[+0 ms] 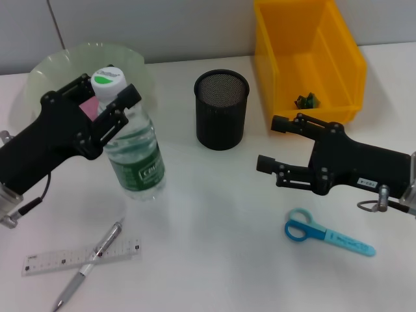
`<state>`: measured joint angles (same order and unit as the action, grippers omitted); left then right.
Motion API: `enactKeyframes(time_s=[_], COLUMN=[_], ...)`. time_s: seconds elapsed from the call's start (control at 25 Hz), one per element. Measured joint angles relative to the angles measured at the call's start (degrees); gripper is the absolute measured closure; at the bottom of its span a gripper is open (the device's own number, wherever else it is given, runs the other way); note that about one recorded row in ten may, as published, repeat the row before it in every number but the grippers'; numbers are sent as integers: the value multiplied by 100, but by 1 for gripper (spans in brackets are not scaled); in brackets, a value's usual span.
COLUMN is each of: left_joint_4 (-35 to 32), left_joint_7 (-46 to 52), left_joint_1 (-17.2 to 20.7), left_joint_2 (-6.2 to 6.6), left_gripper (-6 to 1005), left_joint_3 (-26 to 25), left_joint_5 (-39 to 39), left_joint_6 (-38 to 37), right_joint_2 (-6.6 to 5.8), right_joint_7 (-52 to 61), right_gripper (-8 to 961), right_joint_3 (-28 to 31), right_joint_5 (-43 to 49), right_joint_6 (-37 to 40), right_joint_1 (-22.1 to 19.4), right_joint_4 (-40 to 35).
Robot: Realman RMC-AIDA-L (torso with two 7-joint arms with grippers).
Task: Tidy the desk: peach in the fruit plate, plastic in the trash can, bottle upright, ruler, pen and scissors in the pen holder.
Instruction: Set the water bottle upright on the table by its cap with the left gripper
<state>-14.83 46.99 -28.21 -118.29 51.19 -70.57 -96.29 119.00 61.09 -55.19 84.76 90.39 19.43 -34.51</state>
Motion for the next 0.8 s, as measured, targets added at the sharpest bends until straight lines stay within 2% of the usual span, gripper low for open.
enactKeyframes(time_s=[0.4,0.8], left_joint_4=[-44,-17], left_joint_7=[-484,-1108], left_joint_1=[4,40], left_joint_2=[4,-13], left_gripper=[554,554], left_joint_3=[-179,-499], left_joint_5=[0,0], left_joint_6=[503,1130], right_joint_2=[-6,-8], right_joint_7=[-26,-28], right_gripper=[128,129], right_joint_3=[62,32], right_joint_5=[98,186], right_joint_6=[36,15], right_joint_1=[-170,-159], right_joint_4=[41,41])
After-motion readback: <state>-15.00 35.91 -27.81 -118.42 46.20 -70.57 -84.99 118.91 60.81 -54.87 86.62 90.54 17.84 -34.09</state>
